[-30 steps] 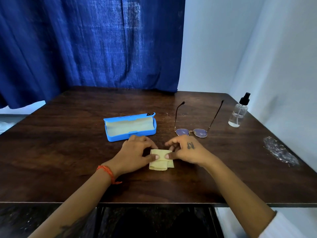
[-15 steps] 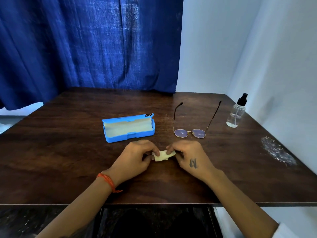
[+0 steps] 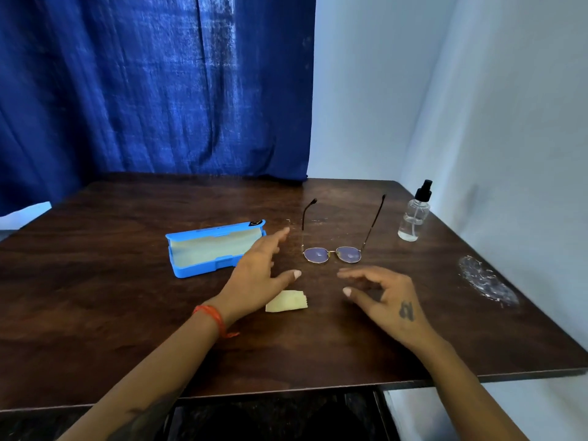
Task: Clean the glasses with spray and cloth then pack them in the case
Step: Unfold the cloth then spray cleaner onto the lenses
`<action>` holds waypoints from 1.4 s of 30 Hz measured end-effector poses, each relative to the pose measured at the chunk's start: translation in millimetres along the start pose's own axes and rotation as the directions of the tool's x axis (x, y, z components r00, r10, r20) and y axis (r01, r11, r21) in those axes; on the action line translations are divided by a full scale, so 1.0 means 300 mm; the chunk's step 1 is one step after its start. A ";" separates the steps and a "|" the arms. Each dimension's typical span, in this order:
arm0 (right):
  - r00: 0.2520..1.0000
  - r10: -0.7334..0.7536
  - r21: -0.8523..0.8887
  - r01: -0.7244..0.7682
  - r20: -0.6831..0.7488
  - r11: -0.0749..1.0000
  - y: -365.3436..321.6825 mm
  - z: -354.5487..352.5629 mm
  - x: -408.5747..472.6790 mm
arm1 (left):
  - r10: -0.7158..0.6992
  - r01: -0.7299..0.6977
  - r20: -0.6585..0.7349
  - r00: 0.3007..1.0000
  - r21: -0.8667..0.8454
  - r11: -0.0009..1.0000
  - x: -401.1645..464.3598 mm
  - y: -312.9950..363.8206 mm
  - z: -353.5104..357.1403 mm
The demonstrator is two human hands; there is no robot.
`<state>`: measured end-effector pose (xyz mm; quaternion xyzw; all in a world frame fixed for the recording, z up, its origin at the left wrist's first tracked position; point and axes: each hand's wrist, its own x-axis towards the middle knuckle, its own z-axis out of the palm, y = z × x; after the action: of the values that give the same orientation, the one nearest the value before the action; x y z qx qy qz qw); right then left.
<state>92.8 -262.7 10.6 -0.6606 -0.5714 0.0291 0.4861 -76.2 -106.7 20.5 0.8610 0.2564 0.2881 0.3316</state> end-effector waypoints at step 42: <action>0.949 0.280 0.804 -0.050 -0.147 0.592 0.100 -0.225 0.179 | -0.016 0.006 -0.107 0.994 -0.091 0.996 0.231 -0.077 0.131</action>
<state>173.2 -257.8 53.6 -0.4256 -0.3666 0.2375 0.7925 -7.1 -64.5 2.2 0.8268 0.2653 0.3437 0.3577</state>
